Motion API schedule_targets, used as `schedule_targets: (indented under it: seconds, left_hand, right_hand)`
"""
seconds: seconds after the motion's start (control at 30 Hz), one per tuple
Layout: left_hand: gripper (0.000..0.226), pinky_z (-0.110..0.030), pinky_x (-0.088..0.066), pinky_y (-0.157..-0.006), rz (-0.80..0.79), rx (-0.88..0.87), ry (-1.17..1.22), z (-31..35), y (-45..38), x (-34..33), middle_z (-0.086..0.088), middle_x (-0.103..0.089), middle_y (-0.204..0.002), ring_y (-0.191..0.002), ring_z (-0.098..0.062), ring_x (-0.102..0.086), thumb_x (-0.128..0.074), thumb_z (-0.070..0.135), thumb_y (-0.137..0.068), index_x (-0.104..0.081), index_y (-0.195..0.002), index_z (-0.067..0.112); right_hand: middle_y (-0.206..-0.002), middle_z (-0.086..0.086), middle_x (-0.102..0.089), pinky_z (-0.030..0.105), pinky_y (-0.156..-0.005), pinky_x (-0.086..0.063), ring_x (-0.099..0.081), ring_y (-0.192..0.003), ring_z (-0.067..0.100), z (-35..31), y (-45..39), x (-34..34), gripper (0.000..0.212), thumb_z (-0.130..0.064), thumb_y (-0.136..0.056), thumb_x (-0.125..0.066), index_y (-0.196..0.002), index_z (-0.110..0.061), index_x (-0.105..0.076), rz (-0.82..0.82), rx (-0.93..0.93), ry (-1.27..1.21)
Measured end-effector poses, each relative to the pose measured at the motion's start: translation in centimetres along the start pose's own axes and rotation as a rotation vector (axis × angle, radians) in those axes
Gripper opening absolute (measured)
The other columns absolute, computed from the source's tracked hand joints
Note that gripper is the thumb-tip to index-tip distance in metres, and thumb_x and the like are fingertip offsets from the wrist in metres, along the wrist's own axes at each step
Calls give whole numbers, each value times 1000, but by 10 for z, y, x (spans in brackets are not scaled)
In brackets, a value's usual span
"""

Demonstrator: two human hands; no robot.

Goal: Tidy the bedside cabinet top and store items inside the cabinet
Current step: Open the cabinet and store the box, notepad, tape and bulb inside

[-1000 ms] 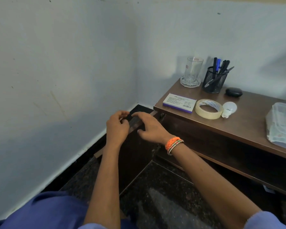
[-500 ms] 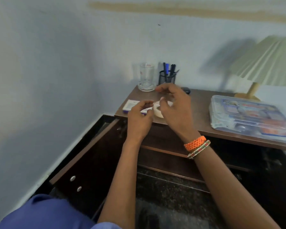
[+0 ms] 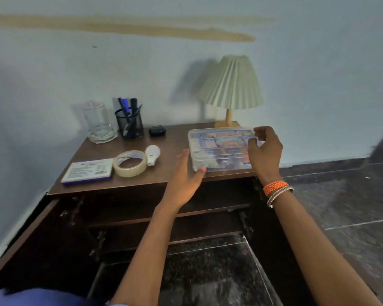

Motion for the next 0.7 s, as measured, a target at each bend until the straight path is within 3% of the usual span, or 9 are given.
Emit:
schedule_targets:
  seconds: [0.17, 0.3, 0.4, 0.47, 0.53, 0.6, 0.7]
  left_hand:
    - [75, -40, -20, -116, 10, 162, 69, -10, -15, -9, 2, -11, -159, -145, -19, -15, -49, 46, -92, -5, -150, 28]
    - [66, -43, -25, -116, 1, 164, 181, -8, -25, -14, 4, -28, -154, -140, -18, -28, -44, 50, -92, -15, -148, 30]
    - [59, -44, -30, -113, -13, 142, 206, -10, -31, -21, 3, -40, -147, -135, -17, -38, -39, 56, -91, -29, -143, 29]
    - [66, -42, -27, -114, -27, 166, 256, -9, -35, -26, 1, -38, -148, -136, -18, -37, -37, 57, -91, -22, -146, 24]
    - [62, -31, -33, -108, -29, 142, 332, -9, -36, -28, 5, -47, -142, -128, -11, -45, -36, 51, -95, -22, -147, 20]
    - [49, -15, -37, -91, -7, 111, 392, -7, -34, -29, 9, -55, -131, -112, 0, -53, -35, 43, -97, -35, -141, 21]
    - [43, -21, -41, -93, 67, 142, 450, -12, -30, -32, 7, -59, -127, -111, -4, -56, -41, 40, -96, -44, -135, 22]
  right_hand:
    - [-123, 11, -54, 28, -90, -41, -51, -114, 24, 37, -14, 7, 34, -14, -88, -55, -120, -5, -50, 124, -221, 5]
    - [-125, 10, -55, 31, -84, -47, -55, -107, 23, 56, -19, 2, 41, -28, -91, -52, -127, -7, -47, -10, -490, -137]
    - [-123, 10, -57, 32, -84, -49, -57, -105, 23, 65, -17, 0, 43, -36, -93, -49, -126, -8, -49, -78, -504, -151]
    - [-119, 7, -56, 30, -80, -44, -55, -103, 21, 67, -16, 1, 45, -39, -94, -48, -127, -8, -49, -80, -500, -149]
    - [-112, 5, -54, 30, -79, -39, -52, -100, 21, 67, -14, 0, 47, -43, -96, -43, -125, -7, -51, -115, -508, -132]
    - [-108, 5, -55, 31, -80, -37, -53, -98, 22, 68, -10, -1, 47, -47, -98, -36, -119, -9, -56, -150, -489, -116]
    - [-103, 5, -61, 31, -78, -40, -56, -94, 23, 65, -7, -1, 41, -46, -97, -35, -104, -14, -61, -141, -476, -151]
Point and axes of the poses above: each hand's wrist, its own y-axis away from the middle knuckle, its own x-axis out of the back of the hand, z = x × y, the point moved 1 cm from there along -y, towards the middle knuckle
